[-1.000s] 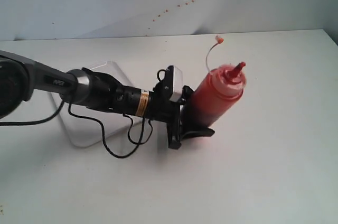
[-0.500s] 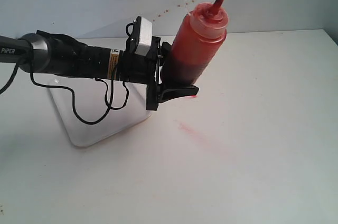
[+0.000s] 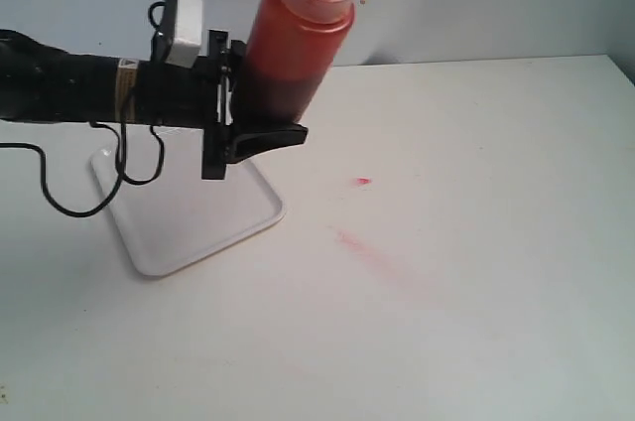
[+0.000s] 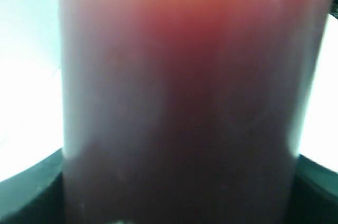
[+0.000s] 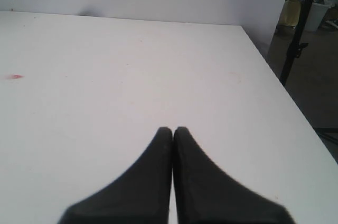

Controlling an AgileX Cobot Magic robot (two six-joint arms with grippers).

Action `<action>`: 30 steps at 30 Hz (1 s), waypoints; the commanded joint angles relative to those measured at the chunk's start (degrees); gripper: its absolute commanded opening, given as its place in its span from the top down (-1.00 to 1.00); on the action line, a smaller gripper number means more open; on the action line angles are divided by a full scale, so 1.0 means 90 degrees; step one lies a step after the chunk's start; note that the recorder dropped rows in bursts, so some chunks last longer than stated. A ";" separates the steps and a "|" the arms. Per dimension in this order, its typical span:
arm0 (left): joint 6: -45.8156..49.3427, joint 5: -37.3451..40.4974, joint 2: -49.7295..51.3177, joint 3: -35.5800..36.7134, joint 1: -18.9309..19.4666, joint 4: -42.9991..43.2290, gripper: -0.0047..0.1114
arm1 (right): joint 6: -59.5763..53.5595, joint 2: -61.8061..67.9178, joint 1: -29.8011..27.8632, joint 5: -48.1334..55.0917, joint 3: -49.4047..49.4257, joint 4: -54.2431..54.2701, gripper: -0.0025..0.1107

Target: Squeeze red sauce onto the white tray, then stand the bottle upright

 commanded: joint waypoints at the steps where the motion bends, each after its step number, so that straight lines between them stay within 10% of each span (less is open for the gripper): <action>1: 0.0090 -0.0242 -0.0535 0.0616 0.0504 -0.0294 0.92 | -0.0009 -0.0016 -0.0049 -0.0052 0.0024 0.0039 0.96; 10: 0.0696 -0.0242 -0.0752 0.1862 0.1490 -0.0349 0.92 | -0.0071 -0.0016 -0.0049 -0.0290 0.0024 -0.0058 0.96; 19: 0.0796 -0.0242 -0.0752 0.1964 0.2436 -0.0323 0.92 | -0.0033 -0.0016 -0.0049 -0.1990 0.0024 0.3504 0.96; 30: 0.1486 0.0125 -0.0740 0.1964 0.3003 -0.0504 0.92 | -0.0539 0.0244 0.0759 -0.1070 -0.1467 0.4569 0.96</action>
